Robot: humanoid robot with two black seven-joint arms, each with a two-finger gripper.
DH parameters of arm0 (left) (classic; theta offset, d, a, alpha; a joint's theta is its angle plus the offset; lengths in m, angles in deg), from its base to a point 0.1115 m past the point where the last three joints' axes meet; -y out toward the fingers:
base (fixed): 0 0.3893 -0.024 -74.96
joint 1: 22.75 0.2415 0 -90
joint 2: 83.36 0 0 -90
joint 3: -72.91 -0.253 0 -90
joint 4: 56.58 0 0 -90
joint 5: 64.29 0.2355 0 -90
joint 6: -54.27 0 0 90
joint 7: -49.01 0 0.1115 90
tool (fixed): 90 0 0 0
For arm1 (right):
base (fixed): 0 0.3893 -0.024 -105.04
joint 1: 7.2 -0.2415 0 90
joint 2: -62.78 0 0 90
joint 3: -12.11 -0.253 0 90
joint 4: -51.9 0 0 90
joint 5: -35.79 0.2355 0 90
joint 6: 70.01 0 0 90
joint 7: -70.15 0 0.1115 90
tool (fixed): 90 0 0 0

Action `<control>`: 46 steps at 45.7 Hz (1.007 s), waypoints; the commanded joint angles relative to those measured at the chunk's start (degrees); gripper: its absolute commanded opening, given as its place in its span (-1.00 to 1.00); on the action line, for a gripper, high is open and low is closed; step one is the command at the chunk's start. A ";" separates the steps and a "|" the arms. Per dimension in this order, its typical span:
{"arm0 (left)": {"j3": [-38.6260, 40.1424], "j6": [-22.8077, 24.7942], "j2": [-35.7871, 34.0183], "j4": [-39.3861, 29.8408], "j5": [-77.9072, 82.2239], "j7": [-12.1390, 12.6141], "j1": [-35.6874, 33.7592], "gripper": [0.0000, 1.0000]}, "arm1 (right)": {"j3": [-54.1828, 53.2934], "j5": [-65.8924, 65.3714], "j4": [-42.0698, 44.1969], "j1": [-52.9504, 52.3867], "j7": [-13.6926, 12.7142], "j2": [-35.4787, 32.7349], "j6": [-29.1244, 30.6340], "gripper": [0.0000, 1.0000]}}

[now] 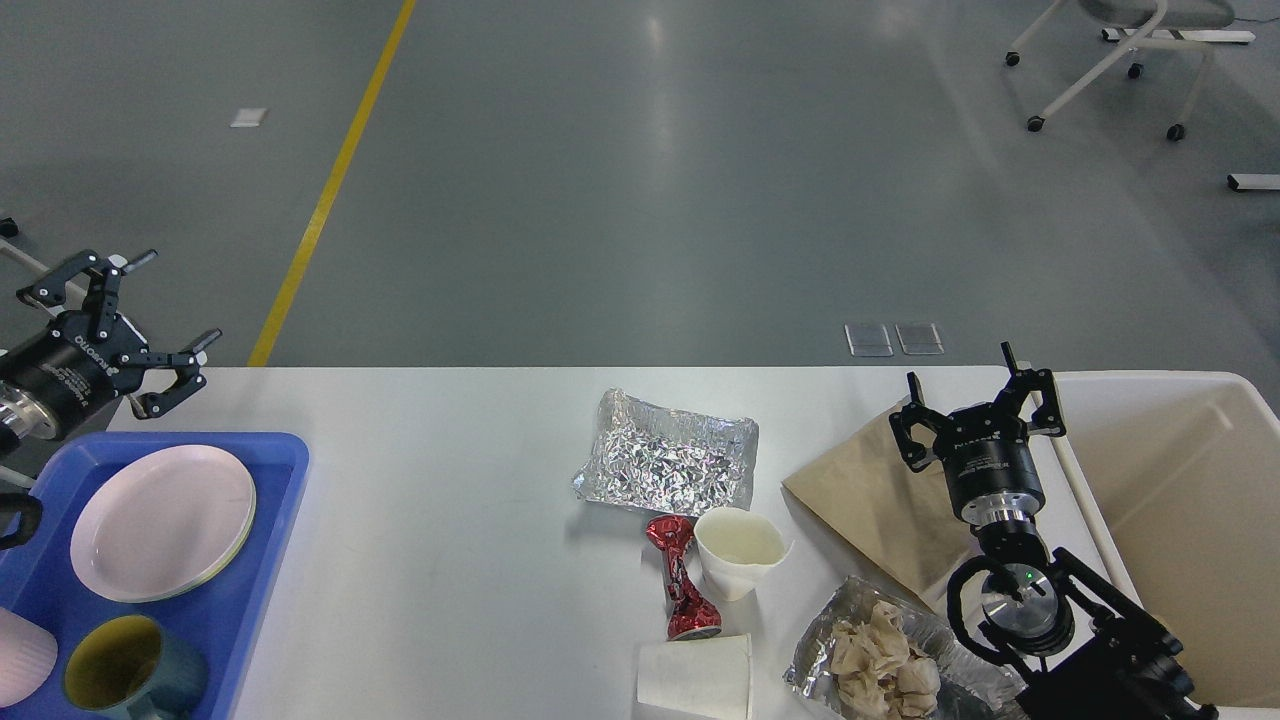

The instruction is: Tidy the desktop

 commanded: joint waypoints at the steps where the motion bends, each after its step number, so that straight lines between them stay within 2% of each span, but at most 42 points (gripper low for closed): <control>1: 9.44 -4.00 6.60 -0.11 0.44 -0.64 5.04 0.92 | 0.06 0.01 -0.08 0.00 0.00 0.06 0.00 1.00; 5: 13.57 -9.37 9.93 -1.78 0.53 -1.08 7.95 0.92 | 0.06 0.09 -0.08 0.00 0.00 0.06 0.00 1.00; 8: 17.87 -11.31 12.31 -2.83 0.62 -1.60 9.53 0.92 | -0.03 0.09 -0.08 0.00 0.00 -0.03 0.00 1.00; 13: 23.06 -11.49 14.42 -7.48 3.86 -2.48 13.75 0.92 | 0.06 0.09 -0.08 0.00 0.00 -0.03 0.00 1.00; 18: 29.82 -11.84 17.14 -15.74 12.81 -4.42 20.69 0.93 | -0.03 0.09 -0.08 0.00 0.00 -0.03 0.00 1.00; 22: 38.87 -12.10 20.57 -20.49 21.86 -4.15 25.09 0.93 | -0.03 0.01 -0.08 0.09 0.00 -0.03 0.00 1.00; 26: 44.33 -12.10 22.86 -22.08 28.73 -3.54 27.29 0.93 | 0.06 0.01 -0.08 0.09 0.00 -0.03 0.00 1.00; 34: 46.10 -12.01 22.69 -22.00 29.45 -0.03 27.12 0.92 | -0.03 0.01 -0.08 0.09 0.00 0.06 0.00 1.00; 46: 46.01 -11.31 23.13 -22.00 28.30 0.77 26.68 0.93 | -0.03 0.09 -0.08 0.09 0.00 0.06 0.00 1.00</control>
